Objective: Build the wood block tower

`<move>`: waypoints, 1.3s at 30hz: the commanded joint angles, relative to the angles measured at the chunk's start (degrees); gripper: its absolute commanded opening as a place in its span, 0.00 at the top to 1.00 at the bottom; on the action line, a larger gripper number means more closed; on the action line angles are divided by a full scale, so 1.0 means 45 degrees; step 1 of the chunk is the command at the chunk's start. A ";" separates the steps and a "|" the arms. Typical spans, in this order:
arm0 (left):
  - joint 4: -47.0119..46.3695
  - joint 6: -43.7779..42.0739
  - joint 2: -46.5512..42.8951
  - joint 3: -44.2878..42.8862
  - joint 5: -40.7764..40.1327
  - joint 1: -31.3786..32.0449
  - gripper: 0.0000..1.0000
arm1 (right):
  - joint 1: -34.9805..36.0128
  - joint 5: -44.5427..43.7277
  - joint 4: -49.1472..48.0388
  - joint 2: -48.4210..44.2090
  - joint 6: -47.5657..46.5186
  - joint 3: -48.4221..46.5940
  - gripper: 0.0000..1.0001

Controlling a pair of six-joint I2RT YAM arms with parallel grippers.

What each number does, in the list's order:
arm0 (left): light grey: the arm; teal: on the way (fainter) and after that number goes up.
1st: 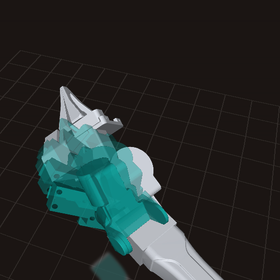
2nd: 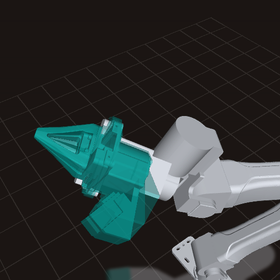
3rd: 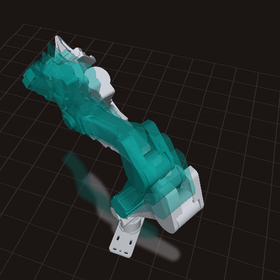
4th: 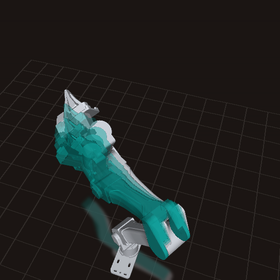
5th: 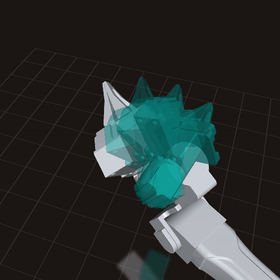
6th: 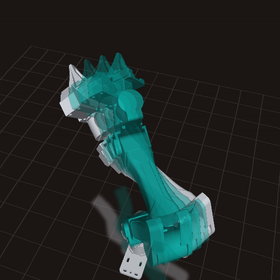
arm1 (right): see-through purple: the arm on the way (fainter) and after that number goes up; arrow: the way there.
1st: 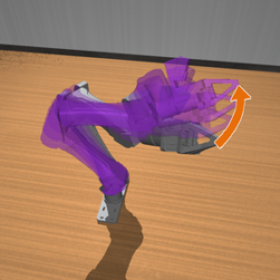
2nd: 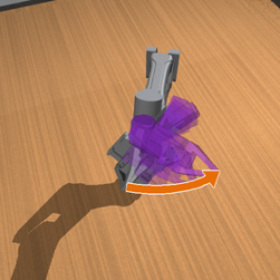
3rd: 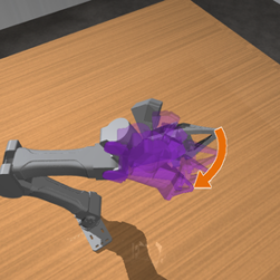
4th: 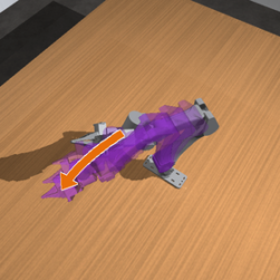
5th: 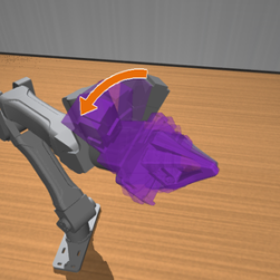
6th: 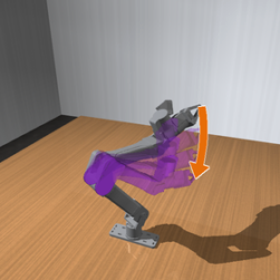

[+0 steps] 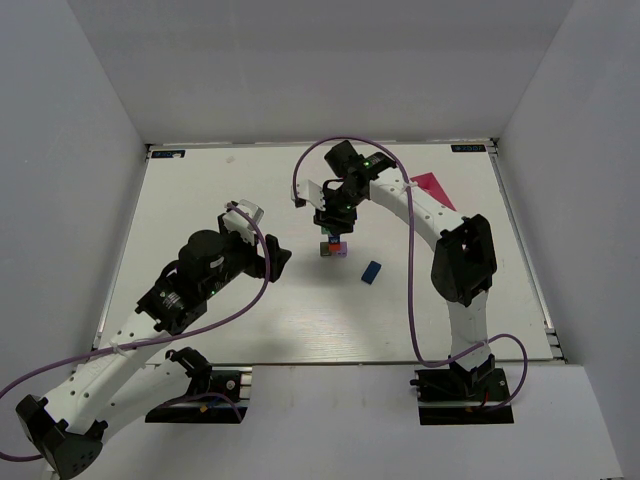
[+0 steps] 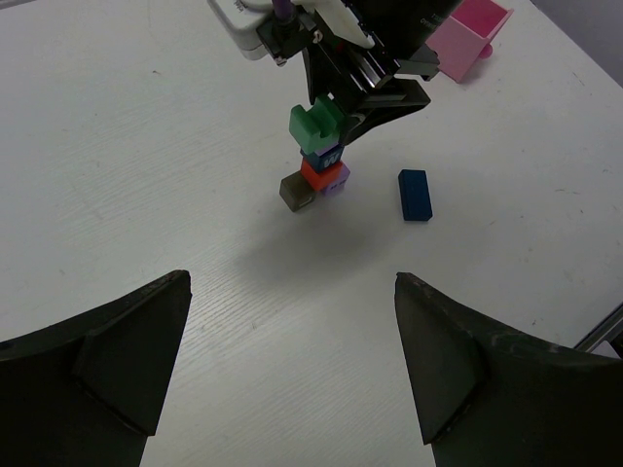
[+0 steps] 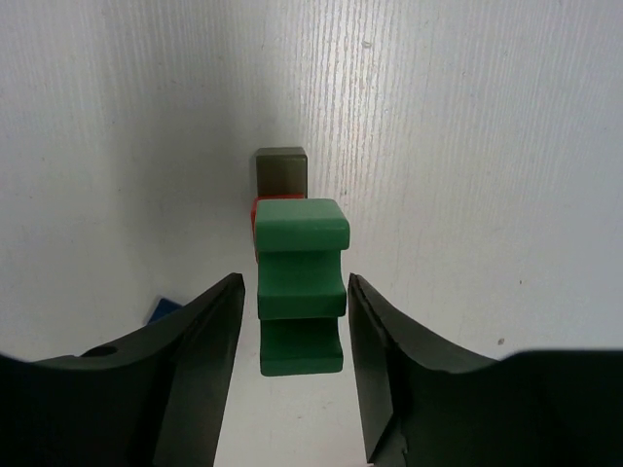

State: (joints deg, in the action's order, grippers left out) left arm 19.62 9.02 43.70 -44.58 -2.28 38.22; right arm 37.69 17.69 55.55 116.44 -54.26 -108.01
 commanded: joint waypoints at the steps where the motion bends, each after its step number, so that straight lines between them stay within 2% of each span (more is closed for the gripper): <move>1: -0.0180 -0.0070 -0.0200 0.0023 0.0039 -0.0016 0.05 | 0.0120 -0.0103 0.0077 -0.0056 0.0066 -0.0198 0.46; 6: -0.0180 -0.0070 -0.0200 0.0023 0.0039 -0.0016 0.05 | 0.0100 -0.0123 0.0000 -0.0056 0.0065 -0.0178 0.37; 9: -0.0180 -0.0070 -0.0200 0.0023 0.0039 -0.0016 0.05 | 0.0120 -0.0104 -0.0020 -0.0056 0.0066 -0.0159 0.25; 10: -0.0180 -0.0070 -0.0200 0.0023 0.0039 -0.0016 0.05 | 0.0120 -0.0123 0.0019 -0.0075 0.0066 -0.0139 0.10; 39: -0.0180 -0.0070 -0.0200 0.0023 -0.0196 -0.0016 0.05 | 0.0022 -0.0514 -0.0918 -0.1560 0.0222 0.1013 0.10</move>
State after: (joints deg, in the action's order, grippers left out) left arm 19.59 9.02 43.70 -44.58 -2.55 38.22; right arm 37.89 15.88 52.66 112.88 -54.11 -104.40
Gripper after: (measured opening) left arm 0.951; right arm 0.904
